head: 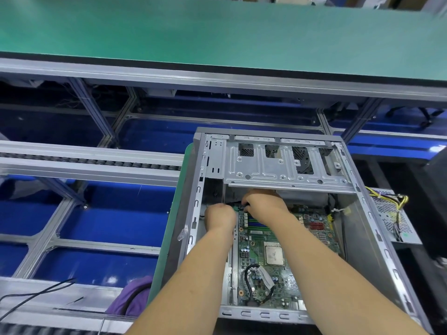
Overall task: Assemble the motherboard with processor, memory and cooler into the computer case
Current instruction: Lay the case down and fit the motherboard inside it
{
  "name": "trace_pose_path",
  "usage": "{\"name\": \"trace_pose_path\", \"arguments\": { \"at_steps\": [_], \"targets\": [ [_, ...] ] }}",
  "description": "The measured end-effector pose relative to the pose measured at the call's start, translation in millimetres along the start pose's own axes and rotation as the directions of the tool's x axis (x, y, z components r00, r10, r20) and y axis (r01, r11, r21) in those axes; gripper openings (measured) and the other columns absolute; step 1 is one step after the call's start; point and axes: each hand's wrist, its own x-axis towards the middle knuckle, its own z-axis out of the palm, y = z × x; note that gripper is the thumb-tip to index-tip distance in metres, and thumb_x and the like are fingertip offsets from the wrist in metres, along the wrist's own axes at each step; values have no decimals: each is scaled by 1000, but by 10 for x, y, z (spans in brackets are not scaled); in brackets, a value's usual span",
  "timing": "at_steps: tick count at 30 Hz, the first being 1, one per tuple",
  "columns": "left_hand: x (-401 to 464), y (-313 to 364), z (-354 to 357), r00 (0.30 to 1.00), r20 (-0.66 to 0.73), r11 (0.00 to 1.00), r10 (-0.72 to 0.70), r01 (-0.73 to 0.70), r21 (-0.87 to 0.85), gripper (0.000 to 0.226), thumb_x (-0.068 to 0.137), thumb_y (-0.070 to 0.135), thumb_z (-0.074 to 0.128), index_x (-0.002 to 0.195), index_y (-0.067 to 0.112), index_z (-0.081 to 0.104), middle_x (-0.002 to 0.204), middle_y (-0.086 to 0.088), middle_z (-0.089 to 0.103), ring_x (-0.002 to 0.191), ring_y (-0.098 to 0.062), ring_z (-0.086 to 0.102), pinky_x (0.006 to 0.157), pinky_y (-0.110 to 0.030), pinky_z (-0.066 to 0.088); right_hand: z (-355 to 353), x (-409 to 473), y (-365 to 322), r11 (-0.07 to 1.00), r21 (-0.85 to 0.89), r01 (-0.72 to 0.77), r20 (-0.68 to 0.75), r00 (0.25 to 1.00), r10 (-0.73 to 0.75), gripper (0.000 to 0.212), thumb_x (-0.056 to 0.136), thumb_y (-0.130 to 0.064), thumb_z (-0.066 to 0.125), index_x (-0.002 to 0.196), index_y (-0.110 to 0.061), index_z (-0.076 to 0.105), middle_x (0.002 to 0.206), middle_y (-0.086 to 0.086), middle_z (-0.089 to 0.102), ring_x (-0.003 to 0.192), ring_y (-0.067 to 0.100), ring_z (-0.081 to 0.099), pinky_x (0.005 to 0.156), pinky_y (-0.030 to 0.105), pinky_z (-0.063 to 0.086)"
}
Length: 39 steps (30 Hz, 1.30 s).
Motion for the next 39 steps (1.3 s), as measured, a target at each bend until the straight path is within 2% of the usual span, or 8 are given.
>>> {"name": "trace_pose_path", "arguments": {
  "at_steps": [2, 5, 10, 15, 20, 26, 33, 39],
  "targets": [
    [1, 7, -12, 1000, 3, 1000, -14, 14, 0, 23, 97, 2, 51, 117, 7, 62, 89, -4, 53, 90, -18, 52, 71, -25, 38, -1, 19, -31, 1000, 3, -18, -3, 1000, 18, 14, 95, -13, 59, 101, -15, 72, 99, 8, 66, 85, 29, 60, 74, 29, 50],
    [18, 9, 3, 1000, -4, 1000, 0, 0, 0, 25, 97, 0, 50, 118, 6, 61, 107, -5, 61, 98, -20, 58, 71, -25, 37, -12, 13, -40, 999, 36, -19, -1, 1000, 19, 15, 94, -10, 57, 99, -11, 71, 93, 9, 64, 78, 28, 55, 69, 29, 47],
    [-3, 21, 2, 999, -36, 1000, 25, -25, 20, 24, 99, 1, 49, 120, 6, 60, 121, -6, 63, 111, -21, 61, 72, -25, 38, -18, -29, 43, 994, 99, 51, -25, 999, -48, 23, 101, -12, 49, 118, -21, 62, 105, 8, 70, 87, 29, 63, 71, 36, 54],
    [-15, 21, 21, 997, -76, 999, 19, -21, -24, 26, 97, 0, 51, 120, 8, 59, 119, -5, 63, 110, -21, 61, 72, -25, 37, -63, -70, 132, 979, 204, 11, -26, 1000, -6, 32, 106, -34, 45, 131, -42, 62, 128, -9, 68, 109, 22, 64, 83, 32, 49],
    [-32, 17, 17, 998, -66, 997, -6, 1, -76, 27, 94, -1, 55, 118, 9, 59, 80, -1, 48, 86, -18, 49, 61, -23, 36, -85, -67, 144, 989, 145, -25, 24, 999, 22, 26, 105, -36, 47, 119, -32, 68, 110, 1, 70, 88, 23, 56, 75, 31, 48],
    [-57, 16, 33, 993, -100, 963, -66, 37, -265, 30, 92, -6, 55, 118, 8, 60, 99, -4, 60, 86, -18, 52, 57, -22, 34, -40, -56, 71, 996, 89, -5, -3, 1000, 5, 27, 105, -29, 46, 117, -26, 70, 111, 6, 69, 93, 28, 62, 71, 32, 48],
    [-52, 56, -4, 949, 49, 555, -311, 224, -801, 31, 91, -8, 54, 118, 7, 60, 116, -7, 66, 107, -22, 63, 63, -22, 38, 2, -40, 49, 997, 78, 1, -19, 1000, 0, 28, 105, -28, 44, 117, -26, 70, 114, 4, 69, 96, 28, 63, 78, 35, 55],
    [-130, 110, 0, 941, 82, 462, -328, 235, -855, 31, 92, -7, 55, 118, 7, 60, 107, -5, 64, 98, -20, 62, 71, -25, 40, 15, -20, 44, 995, 96, -14, -19, 1000, 16, 26, 105, -28, 46, 116, -26, 69, 112, 4, 69, 95, 27, 63, 78, 34, 54]
  ]
}}
